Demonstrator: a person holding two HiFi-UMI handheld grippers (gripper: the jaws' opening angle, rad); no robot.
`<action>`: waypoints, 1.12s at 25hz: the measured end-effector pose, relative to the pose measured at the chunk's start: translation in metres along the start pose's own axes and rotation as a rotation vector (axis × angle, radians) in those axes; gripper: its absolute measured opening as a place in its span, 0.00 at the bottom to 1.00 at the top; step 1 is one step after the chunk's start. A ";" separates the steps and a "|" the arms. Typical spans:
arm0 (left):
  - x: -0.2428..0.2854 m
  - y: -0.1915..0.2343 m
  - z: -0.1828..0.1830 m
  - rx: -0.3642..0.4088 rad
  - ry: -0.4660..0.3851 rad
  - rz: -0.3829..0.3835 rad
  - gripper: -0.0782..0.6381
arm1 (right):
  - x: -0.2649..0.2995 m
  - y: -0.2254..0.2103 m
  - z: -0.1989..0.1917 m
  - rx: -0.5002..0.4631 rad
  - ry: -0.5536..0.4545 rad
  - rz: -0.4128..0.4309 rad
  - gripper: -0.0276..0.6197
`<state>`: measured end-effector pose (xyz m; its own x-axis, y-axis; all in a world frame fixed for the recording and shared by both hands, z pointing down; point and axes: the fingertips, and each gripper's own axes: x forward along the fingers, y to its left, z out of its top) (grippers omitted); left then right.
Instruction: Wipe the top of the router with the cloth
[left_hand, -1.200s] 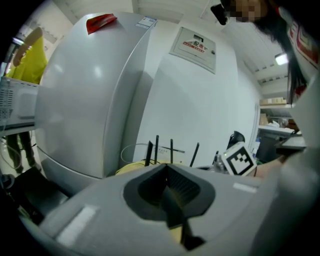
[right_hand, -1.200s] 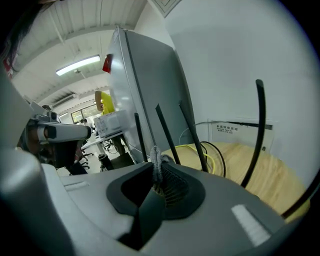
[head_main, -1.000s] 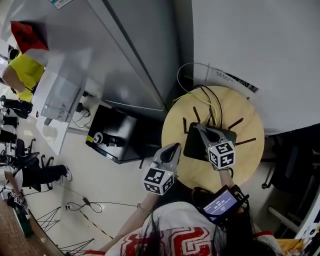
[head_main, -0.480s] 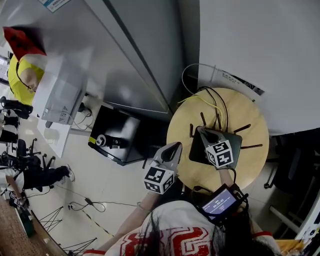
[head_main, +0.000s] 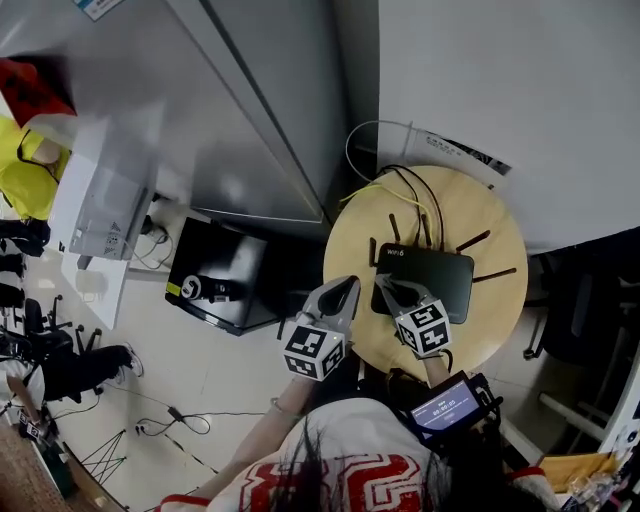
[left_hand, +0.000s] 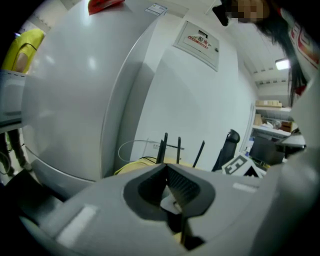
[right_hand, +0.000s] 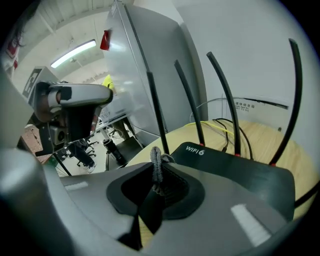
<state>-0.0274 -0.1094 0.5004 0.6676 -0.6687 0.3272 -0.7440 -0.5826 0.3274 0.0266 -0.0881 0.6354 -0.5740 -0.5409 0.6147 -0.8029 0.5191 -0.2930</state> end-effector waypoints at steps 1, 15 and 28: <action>0.001 -0.002 -0.001 0.000 0.000 -0.009 0.11 | -0.003 0.006 -0.004 0.004 0.000 0.005 0.11; 0.011 -0.023 -0.002 -0.008 -0.022 -0.092 0.11 | -0.025 0.046 -0.028 -0.032 0.034 0.034 0.11; 0.005 -0.007 0.003 -0.014 -0.036 -0.006 0.11 | -0.034 -0.072 0.014 -0.048 -0.008 -0.119 0.11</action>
<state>-0.0189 -0.1101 0.4975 0.6702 -0.6818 0.2933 -0.7396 -0.5801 0.3413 0.1016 -0.1161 0.6248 -0.4768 -0.6060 0.6368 -0.8569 0.4820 -0.1829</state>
